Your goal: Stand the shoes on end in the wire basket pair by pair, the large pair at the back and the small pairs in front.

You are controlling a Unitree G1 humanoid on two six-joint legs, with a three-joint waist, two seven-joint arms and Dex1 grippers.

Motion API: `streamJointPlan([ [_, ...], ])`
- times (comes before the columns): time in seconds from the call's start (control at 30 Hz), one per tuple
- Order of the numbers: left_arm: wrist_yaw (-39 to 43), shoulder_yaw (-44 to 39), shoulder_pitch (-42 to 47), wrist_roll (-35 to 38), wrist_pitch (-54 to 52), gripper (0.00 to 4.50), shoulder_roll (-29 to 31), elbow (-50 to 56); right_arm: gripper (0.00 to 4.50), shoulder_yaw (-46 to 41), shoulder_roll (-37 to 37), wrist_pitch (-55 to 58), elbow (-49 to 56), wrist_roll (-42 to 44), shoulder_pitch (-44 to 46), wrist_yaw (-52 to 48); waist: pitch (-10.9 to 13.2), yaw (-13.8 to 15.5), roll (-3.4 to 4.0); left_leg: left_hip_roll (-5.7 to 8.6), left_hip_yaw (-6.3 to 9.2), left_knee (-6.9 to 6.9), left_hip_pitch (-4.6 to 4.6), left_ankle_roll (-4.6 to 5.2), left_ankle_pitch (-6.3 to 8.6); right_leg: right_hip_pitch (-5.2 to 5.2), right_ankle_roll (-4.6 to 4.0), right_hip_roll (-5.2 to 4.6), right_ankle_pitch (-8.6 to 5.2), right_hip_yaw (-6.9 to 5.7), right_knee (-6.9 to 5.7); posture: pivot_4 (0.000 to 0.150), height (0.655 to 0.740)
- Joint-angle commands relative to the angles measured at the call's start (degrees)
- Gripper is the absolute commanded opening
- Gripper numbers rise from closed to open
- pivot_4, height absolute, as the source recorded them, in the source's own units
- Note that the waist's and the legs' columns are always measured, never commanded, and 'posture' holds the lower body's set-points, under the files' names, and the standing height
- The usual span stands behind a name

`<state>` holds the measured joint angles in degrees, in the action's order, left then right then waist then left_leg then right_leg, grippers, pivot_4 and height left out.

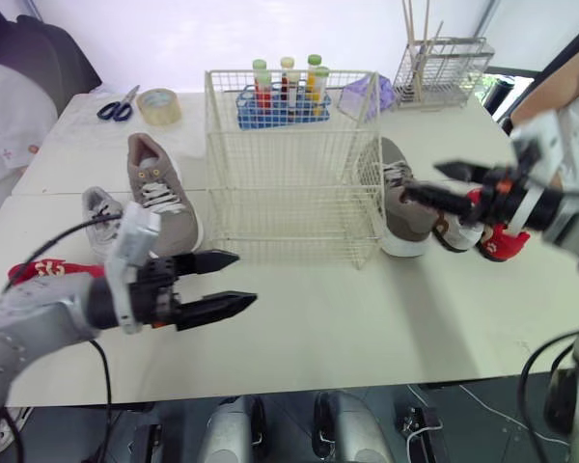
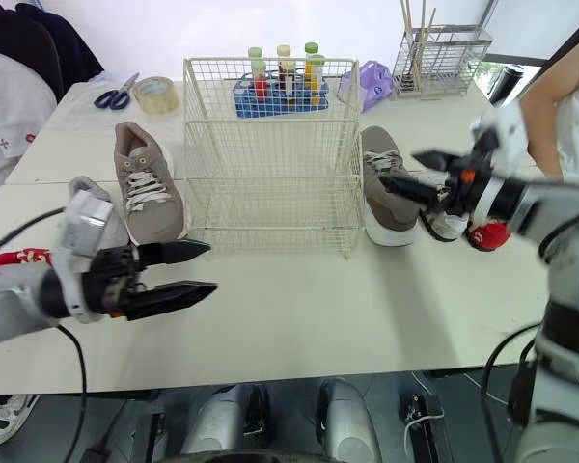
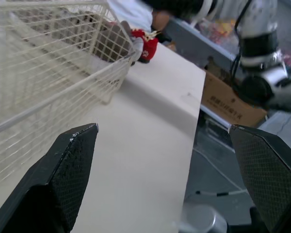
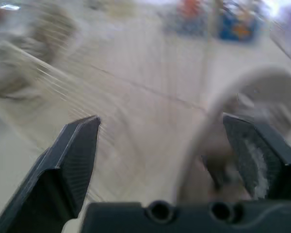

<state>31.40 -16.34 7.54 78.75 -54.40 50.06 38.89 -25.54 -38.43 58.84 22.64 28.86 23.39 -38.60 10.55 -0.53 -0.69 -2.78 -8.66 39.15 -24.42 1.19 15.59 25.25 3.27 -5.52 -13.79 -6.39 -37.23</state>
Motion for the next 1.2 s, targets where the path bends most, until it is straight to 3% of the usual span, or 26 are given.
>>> streamJointPlan([
  [0.03,-2.96,2.56,2.15,-0.79,1.55,4.50,-0.97,2.74,4.31,-4.18,3.14,-1.35,12.66,-1.99,-5.01,9.25,-0.03,-0.10,0.06,-0.03,0.00,0.00,0.03,-0.04,-0.02,0.00,0.00,0.07,0.00,0.02,-0.02,0.150,0.7400],
  [0.23,-1.59,6.88,4.91,-3.45,1.47,4.50,-2.02,0.57,4.31,-4.72,10.71,6.79,20.49,2.70,-9.03,18.02,-0.08,-0.11,0.09,-0.10,0.13,-0.01,0.16,-0.16,-0.09,-0.15,-0.03,0.42,-0.03,0.02,0.00,0.150,0.7400],
  [0.43,-0.71,8.10,4.78,-5.53,1.64,4.50,-2.53,-0.07,4.31,-0.27,18.57,8.52,19.44,1.53,-9.71,25.86,-0.08,-0.11,0.10,-0.08,0.18,-0.02,0.10,-0.14,-0.08,-0.13,-0.03,0.43,-0.03,0.01,0.02,0.150,0.7400],
  [0.9,-4.42,7.88,1.89,-7.08,2.15,4.50,-3.62,2.75,4.31,8.65,18.82,-12.16,-0.53,-8.13,-5.27,27.99,-0.07,-0.23,0.11,-0.08,0.18,-0.01,0.11,-0.14,-0.08,-0.14,-0.03,0.44,-0.03,0.01,0.02,0.150,0.7400],
  [1.2,-6.15,7.29,1.50,-6.45,2.25,4.50,-3.33,3.13,4.31,14.01,18.96,-19.58,-10.21,-13.73,-3.20,28.84,-0.08,-0.28,0.11,-0.09,0.20,-0.02,0.11,-0.14,-0.08,-0.14,-0.03,0.45,-0.03,0.01,0.01,0.150,0.7400],
])
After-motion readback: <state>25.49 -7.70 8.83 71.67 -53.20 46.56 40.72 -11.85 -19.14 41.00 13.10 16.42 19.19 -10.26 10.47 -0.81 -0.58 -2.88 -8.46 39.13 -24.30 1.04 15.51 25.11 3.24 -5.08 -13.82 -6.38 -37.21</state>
